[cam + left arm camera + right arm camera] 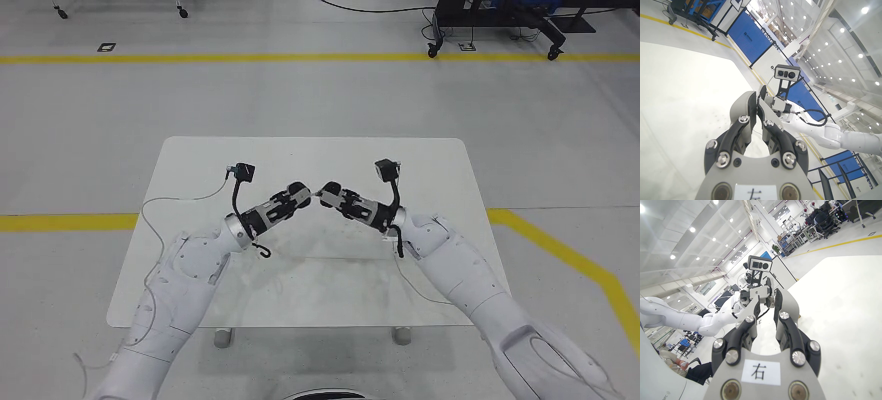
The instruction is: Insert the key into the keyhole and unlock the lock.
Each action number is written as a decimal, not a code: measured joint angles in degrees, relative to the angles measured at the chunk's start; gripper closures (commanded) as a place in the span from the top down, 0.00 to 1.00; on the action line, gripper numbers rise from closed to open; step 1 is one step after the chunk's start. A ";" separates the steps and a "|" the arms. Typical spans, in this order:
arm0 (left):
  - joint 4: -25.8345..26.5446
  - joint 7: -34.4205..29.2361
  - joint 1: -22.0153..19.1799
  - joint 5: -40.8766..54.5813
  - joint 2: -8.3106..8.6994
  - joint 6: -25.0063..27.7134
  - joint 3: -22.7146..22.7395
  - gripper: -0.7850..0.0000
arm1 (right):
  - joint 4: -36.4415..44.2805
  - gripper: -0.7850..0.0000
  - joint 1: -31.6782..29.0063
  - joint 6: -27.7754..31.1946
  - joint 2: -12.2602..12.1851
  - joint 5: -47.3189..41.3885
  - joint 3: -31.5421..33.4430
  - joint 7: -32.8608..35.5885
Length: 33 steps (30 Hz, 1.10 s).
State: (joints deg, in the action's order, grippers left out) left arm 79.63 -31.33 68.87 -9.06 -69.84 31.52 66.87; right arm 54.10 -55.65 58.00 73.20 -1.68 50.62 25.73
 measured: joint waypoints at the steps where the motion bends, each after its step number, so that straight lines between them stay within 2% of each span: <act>1: 0.06 -0.07 0.02 -0.21 0.04 0.09 0.04 0.00 | -0.16 0.25 0.12 0.00 0.01 -0.36 -0.17 0.73; 6: 0.26 -0.24 0.19 -0.94 0.20 0.50 0.03 0.00 | -0.77 0.18 0.75 0.00 0.05 -2.07 -0.57 3.31; 7: 0.30 -0.41 0.18 -1.11 0.23 0.65 -0.02 0.00 | -0.82 0.15 0.80 0.00 0.05 -2.27 -0.59 3.57; 9: 0.34 -0.63 0.13 -1.48 0.28 0.89 -0.13 0.00 | -1.09 0.00 0.94 0.00 0.07 -2.61 -0.67 4.17; 22: 0.40 -0.96 -0.29 -2.41 0.52 0.75 -0.52 0.00 | -2.00 0.00 1.63 -0.13 0.18 -3.41 -1.64 7.79; 23: 0.49 -0.97 -0.31 -2.59 0.55 0.39 -0.49 0.04 | -1.93 0.00 1.63 -0.03 0.17 -3.45 -1.61 7.83; 24: 0.59 -0.96 -0.31 -2.67 0.57 0.10 -0.48 0.44 | -1.81 0.00 1.62 0.00 0.16 -3.43 -1.55 7.82; 25: 0.69 -0.96 -0.30 -2.69 0.59 -0.14 -0.48 1.00 | -1.64 0.00 1.58 0.01 0.13 -3.37 -1.47 7.74; 30: 1.45 -0.91 -0.37 -5.04 0.88 -0.41 0.05 1.00 | -0.52 0.00 0.98 0.01 -0.07 -3.35 -0.67 6.95; 33: 2.98 0.60 0.49 -7.76 1.49 -0.48 2.60 1.00 | -0.12 0.00 0.45 0.00 -0.30 -3.20 0.18 6.13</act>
State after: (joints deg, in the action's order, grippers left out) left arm 82.61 -30.72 69.36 -16.82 -68.35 31.05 69.47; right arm 53.98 -55.20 58.00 72.90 -4.88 50.80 31.87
